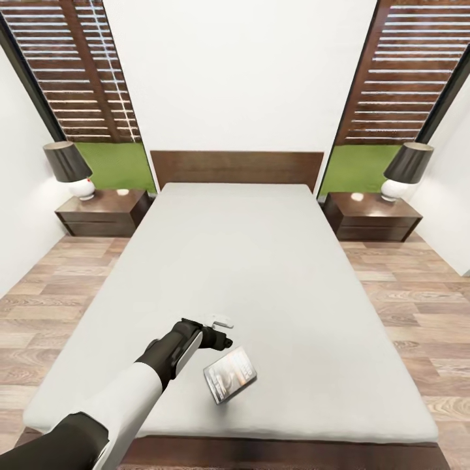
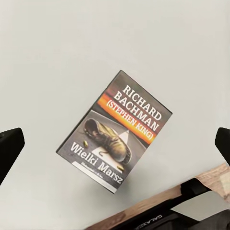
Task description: In the bedroom, move the book from the bed onto either nightstand, and place the two sandals side by side next to the bed.
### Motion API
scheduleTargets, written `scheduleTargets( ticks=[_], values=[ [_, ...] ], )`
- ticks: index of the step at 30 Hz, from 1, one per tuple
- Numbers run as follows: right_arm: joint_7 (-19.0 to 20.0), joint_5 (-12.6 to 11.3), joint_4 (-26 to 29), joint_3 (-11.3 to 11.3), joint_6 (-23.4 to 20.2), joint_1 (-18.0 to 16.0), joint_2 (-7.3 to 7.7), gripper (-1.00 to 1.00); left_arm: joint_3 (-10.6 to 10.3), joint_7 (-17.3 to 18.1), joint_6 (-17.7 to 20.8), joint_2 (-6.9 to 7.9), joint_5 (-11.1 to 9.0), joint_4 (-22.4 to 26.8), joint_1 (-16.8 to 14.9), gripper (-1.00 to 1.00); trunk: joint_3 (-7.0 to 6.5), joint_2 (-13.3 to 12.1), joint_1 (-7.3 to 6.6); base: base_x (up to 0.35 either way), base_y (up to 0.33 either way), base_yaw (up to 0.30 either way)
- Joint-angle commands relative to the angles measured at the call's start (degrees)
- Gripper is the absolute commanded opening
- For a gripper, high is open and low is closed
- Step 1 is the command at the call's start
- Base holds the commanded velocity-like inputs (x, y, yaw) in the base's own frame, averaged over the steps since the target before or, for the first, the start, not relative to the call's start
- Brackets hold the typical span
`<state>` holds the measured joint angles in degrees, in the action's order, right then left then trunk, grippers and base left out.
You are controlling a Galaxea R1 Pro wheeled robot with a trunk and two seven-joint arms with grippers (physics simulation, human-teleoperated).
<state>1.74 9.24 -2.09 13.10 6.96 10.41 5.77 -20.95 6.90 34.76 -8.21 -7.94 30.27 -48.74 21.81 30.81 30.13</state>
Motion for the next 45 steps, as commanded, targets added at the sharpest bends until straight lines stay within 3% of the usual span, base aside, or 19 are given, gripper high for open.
scheduleTargets(
  ticks=[1,45],
  values=[
    [0.13,0.52,-0.11,0.5,0.33,0.03,0.01,1.0,-0.23,-0.2,0.29,0.04,-0.58,0.05,-0.04,1.0,0.16,0.08,0.02,0.0,0.0,0.0],
    [0.19,0.6,0.05,0.17,0.41,0.84,-1.09,1.0,-0.14,1.67,0.15,0.03,-0.66,2.44,-0.13,1.0,4.3,0.08,0.02,0.0,0.0,0.0]
  ],
)
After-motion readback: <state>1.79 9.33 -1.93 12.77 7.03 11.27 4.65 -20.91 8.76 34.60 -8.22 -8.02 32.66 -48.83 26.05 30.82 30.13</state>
